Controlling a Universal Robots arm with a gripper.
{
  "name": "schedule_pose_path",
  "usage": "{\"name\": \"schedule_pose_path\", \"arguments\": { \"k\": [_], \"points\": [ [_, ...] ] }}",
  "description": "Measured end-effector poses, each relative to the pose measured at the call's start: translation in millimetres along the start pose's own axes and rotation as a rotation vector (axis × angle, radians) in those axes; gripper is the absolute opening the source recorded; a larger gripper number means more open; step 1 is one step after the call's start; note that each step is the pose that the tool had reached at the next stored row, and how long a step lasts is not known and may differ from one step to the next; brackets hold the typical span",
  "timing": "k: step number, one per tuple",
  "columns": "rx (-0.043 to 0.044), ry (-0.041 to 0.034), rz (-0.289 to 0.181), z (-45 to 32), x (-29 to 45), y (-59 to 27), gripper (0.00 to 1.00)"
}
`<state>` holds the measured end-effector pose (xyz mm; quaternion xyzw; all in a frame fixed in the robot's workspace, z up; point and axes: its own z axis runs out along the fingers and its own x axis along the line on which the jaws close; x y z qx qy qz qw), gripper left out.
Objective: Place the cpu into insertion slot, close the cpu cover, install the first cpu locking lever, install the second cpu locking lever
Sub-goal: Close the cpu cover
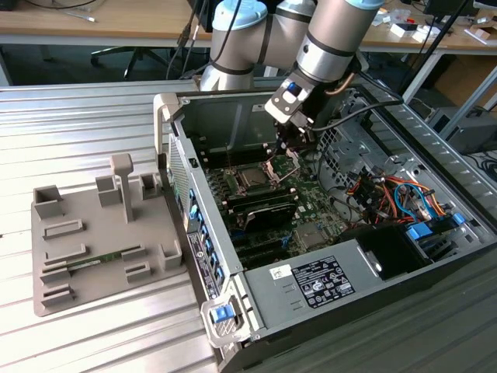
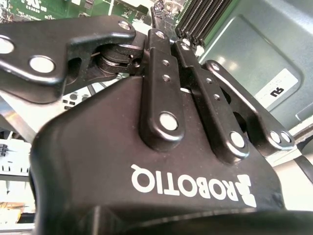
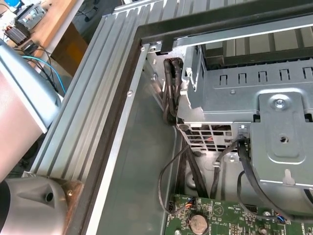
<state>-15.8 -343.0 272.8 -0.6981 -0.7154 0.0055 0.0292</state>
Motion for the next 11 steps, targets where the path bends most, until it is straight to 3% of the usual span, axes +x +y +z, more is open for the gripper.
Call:
{"name": "schedule_pose_path", "arguments": {
  "k": [11],
  "points": [
    [0.0025,0.0,0.0,-0.2,-0.1,4.3,0.1]
  ]
}}
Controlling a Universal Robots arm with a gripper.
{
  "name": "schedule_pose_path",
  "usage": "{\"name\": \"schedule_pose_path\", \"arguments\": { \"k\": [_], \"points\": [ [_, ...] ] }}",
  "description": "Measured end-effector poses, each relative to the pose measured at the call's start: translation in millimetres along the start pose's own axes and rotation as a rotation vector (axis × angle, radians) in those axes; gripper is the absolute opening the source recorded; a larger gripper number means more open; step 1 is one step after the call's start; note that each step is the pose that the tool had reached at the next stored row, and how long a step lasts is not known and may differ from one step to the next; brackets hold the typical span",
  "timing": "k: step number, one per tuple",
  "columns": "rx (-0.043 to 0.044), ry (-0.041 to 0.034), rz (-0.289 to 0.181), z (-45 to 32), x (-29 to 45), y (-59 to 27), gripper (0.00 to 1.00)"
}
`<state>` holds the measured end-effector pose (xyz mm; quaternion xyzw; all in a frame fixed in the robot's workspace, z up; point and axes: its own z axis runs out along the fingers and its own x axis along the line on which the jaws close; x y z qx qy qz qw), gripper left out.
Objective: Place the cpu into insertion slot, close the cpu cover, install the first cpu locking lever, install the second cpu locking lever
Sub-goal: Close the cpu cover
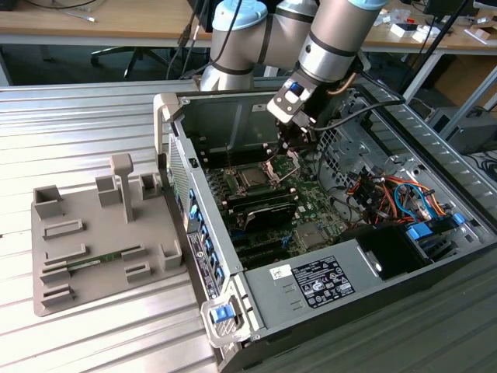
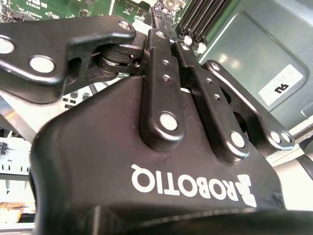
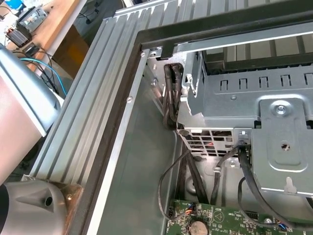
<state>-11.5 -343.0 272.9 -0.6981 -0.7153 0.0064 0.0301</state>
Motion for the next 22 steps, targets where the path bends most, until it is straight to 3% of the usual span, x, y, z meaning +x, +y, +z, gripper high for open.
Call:
{"name": "schedule_pose_path", "arguments": {
  "k": [22],
  "points": [
    [0.0109,0.0002,0.0,-0.9,-0.4,16.5,0.1]
  ]
}}
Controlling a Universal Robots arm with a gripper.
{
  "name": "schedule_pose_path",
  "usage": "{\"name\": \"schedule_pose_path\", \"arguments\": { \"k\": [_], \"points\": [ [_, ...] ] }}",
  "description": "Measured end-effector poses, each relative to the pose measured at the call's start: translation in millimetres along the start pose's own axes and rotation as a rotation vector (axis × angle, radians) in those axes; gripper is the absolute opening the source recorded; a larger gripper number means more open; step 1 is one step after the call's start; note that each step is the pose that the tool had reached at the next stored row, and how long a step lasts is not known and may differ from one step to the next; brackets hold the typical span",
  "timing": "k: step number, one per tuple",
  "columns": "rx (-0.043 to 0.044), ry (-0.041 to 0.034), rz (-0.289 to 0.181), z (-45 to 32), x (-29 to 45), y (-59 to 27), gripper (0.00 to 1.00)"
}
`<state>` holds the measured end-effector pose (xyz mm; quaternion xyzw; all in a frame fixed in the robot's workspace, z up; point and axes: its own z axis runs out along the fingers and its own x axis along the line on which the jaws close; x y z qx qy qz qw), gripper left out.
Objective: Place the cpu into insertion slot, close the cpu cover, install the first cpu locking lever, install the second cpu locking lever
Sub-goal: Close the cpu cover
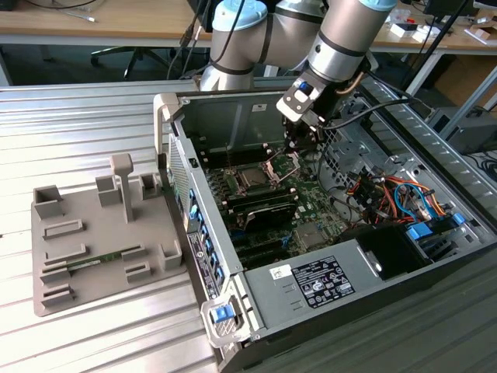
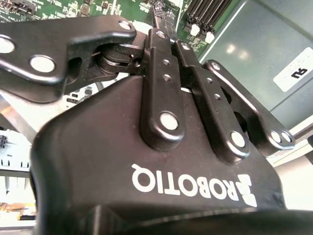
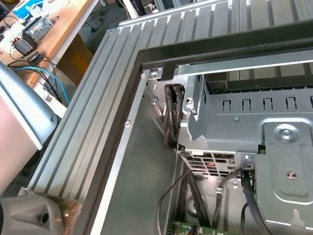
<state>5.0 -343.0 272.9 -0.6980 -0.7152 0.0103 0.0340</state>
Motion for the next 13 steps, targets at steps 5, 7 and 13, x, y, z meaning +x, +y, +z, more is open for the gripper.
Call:
{"name": "schedule_pose_path", "arguments": {
  "k": [5,7,13],
  "points": [
    [0.003,0.0001,0.0,-0.3,-0.1,5.3,0.1],
    [0.0038,0.0002,0.0,-0.4,-0.2,6.9,0.1],
    [0.0054,0.0001,0.0,-0.7,-0.2,10.5,0.1]
  ]
}}
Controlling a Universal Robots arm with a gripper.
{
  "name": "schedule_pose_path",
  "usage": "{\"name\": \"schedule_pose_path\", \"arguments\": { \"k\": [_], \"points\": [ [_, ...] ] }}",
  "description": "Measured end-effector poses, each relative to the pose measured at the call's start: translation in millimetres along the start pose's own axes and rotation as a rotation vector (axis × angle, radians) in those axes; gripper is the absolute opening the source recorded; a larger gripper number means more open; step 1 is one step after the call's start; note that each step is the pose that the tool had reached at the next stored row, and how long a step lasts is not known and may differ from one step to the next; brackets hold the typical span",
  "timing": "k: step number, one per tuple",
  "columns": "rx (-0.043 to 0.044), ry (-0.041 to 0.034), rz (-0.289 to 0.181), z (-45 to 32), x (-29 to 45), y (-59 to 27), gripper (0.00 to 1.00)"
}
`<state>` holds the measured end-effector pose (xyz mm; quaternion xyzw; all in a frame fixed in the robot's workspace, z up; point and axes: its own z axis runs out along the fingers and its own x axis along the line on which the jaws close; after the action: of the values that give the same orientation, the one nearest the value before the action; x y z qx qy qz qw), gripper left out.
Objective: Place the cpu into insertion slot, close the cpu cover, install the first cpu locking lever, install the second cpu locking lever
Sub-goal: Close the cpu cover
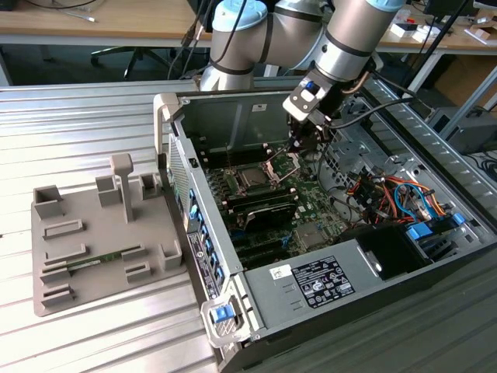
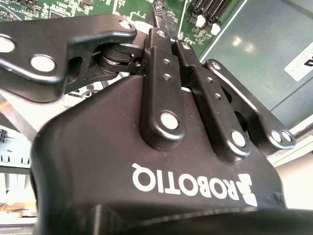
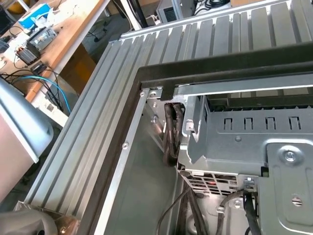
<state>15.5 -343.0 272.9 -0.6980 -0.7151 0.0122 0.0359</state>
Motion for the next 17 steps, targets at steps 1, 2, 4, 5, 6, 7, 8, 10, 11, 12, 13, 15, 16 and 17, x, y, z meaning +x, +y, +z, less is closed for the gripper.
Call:
{"name": "schedule_pose_path", "arguments": {
  "k": [1,2,4,5,6,7,8,10,11,12,13,15,16,17],
  "points": [
    [0.0003,0.0,0.0,0.0,0.0,0.4,0.1],
    [0.0006,0.0,0.0,-0.1,0.0,1.2,0.1],
    [0.0009,0.0,0.0,-0.1,-0.1,1.9,0.1],
    [0.003,0.0002,0.0,-0.4,-0.1,6.2,0.1],
    [0.0064,0.0002,0.0,-0.9,-0.3,13.2,0.1],
    [0.0088,0.0004,0.0,-1.2,-0.4,18.4,0.1],
    [0.0095,0.0005,0.0,-1.3,-0.5,20.0,0.1],
    [0.0097,0.0006,0.0,-1.4,-0.5,20.6,0.1],
    [0.01,0.0007,0.0,-1.5,-0.5,21.4,0.1],
    [0.0102,0.0008,0.0,-1.5,-0.5,22.1,0.1],
    [0.0104,0.0009,0.0,-1.5,-0.5,22.5,0.1],
    [0.0106,0.0011,0.0,-1.6,-0.5,23.1,0.1],
    [0.0107,0.0011,0.0,-1.6,-0.6,23.7,0.1],
    [0.0109,0.0013,0.0,-1.6,-0.6,24.1,0.1]
  ]
}}
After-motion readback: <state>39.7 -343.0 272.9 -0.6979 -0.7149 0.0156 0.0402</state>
